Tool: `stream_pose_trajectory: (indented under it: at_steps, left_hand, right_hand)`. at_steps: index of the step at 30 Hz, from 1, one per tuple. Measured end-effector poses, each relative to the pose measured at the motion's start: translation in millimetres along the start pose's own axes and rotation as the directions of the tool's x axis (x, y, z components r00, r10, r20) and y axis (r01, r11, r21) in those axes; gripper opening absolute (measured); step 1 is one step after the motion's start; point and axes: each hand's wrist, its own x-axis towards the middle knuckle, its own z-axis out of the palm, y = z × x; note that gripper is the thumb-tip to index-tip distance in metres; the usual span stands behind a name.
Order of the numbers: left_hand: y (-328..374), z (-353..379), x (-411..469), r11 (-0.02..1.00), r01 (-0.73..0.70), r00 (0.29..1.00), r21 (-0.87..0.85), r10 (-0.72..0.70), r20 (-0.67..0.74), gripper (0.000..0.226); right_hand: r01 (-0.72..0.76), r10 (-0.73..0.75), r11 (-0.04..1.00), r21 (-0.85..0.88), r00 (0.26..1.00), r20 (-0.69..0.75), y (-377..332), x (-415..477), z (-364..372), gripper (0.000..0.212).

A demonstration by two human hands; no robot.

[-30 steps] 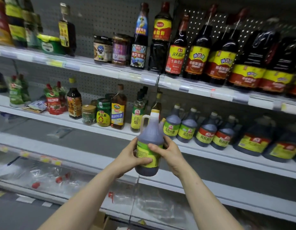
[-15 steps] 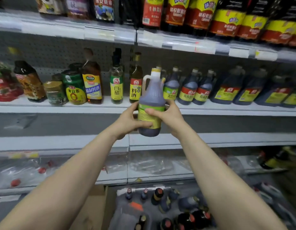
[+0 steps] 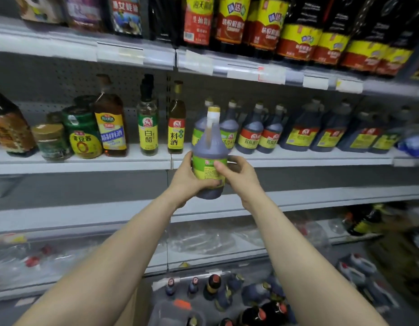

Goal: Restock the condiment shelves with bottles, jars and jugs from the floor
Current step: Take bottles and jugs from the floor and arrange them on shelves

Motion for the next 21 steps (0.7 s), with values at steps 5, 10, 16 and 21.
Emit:
stream_pose_trajectory:
  at_steps: [5,10,16,21]
  left_hand:
    - [4,5,15,0.997,-0.064,0.998,0.051,0.063,0.020,0.085]
    - [2,16,31,0.986,-0.050,0.999,0.156,0.053,-0.011,0.096]
    - [-8,31,59,0.984,0.086,0.996,0.157,-0.086,-0.009,0.093]
    - [-17,39,84,0.976,0.143,0.988,0.165,-0.150,0.028,0.078]
  right_hand:
    - [0.040,-0.034,0.998,-0.051,0.993,0.112,-2,27,-5,0.022]
    - [0.057,-0.056,0.998,-0.001,0.988,0.144,2,54,-14,0.050]
    - [-0.069,0.037,0.989,0.134,0.973,0.228,11,103,-43,0.067]
    - [-0.073,0.017,0.987,0.142,0.932,0.361,26,136,-58,0.066]
